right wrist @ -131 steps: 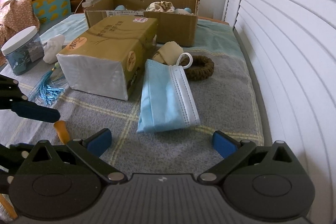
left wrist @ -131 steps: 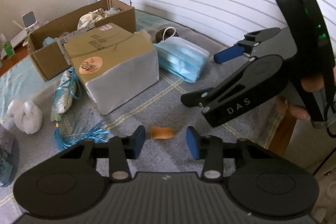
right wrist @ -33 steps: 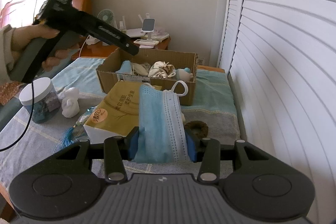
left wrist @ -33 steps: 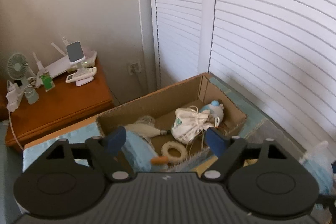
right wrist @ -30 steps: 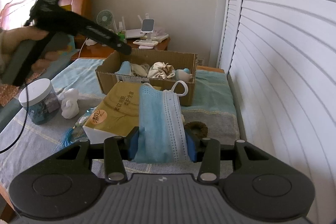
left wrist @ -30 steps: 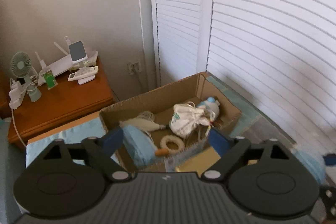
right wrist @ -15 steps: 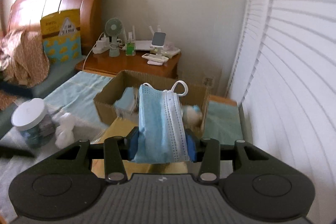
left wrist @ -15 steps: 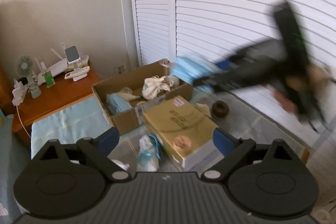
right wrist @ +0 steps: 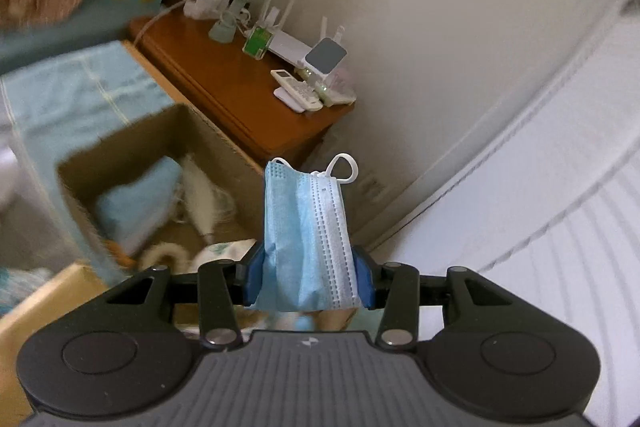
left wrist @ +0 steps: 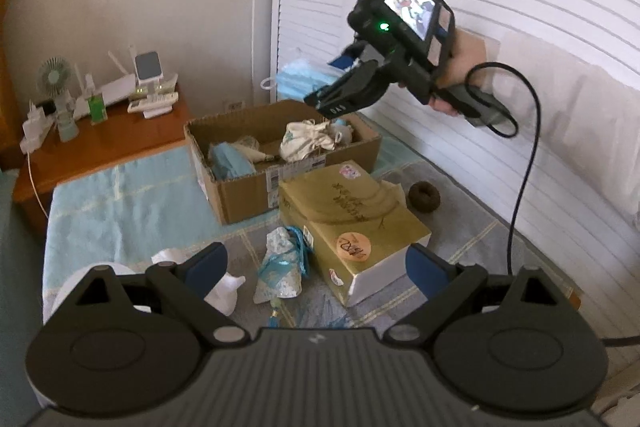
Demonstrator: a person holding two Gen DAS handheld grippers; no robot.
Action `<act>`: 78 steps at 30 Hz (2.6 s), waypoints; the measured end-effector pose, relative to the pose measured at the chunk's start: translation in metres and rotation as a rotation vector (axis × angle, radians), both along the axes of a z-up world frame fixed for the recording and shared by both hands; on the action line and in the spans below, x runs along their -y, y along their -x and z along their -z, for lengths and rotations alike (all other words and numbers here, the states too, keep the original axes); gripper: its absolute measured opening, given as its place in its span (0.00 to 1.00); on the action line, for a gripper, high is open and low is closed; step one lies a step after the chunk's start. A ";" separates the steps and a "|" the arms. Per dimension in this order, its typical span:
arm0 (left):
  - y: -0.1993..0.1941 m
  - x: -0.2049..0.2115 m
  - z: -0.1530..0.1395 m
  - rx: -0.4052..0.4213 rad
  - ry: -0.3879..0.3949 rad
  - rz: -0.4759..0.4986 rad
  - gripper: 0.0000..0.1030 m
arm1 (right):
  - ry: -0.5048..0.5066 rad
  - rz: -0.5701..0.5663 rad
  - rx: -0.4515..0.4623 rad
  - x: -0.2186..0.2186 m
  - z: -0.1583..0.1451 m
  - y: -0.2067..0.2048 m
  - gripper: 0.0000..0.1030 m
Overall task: Organize soft objects
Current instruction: 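Lower the blue mask into the cardboard box and open the right gripper, then grasp the blue-white tasseled sachet with the left gripper while the right gripper grasps the brown rope ring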
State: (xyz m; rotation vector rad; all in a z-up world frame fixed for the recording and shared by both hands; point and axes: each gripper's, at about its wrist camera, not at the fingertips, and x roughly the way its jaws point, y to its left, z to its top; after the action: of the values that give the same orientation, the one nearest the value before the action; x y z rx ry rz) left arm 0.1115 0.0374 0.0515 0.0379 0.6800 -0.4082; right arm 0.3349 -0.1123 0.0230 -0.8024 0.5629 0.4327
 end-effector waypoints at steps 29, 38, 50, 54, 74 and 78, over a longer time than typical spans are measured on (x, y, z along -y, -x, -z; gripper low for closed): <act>0.002 0.007 0.008 -0.038 0.006 0.014 0.93 | -0.520 0.285 -0.218 0.065 0.004 0.028 0.32; 0.008 0.010 0.023 -0.065 -0.006 -0.013 0.93 | -0.606 0.318 -0.200 0.077 0.004 0.099 0.36; 0.014 0.011 0.038 -0.071 -0.003 -0.047 0.93 | -0.592 0.451 -0.164 0.102 0.026 0.158 0.41; 0.014 0.012 0.043 -0.070 -0.004 -0.055 0.93 | -0.567 0.504 -0.179 0.112 0.042 0.165 0.41; -0.008 0.002 0.053 -0.090 -0.086 -0.066 0.91 | -0.520 0.547 -0.199 0.121 0.082 0.144 0.61; -0.015 0.003 0.050 -0.076 -0.120 -0.040 0.87 | -0.519 0.544 -0.195 0.120 0.085 0.138 0.62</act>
State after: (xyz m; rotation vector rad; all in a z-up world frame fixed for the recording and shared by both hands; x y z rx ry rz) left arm 0.1262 0.0339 0.0015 0.1224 0.7782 -0.3310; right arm 0.1973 -0.2319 -0.0621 -0.0933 0.7784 0.1375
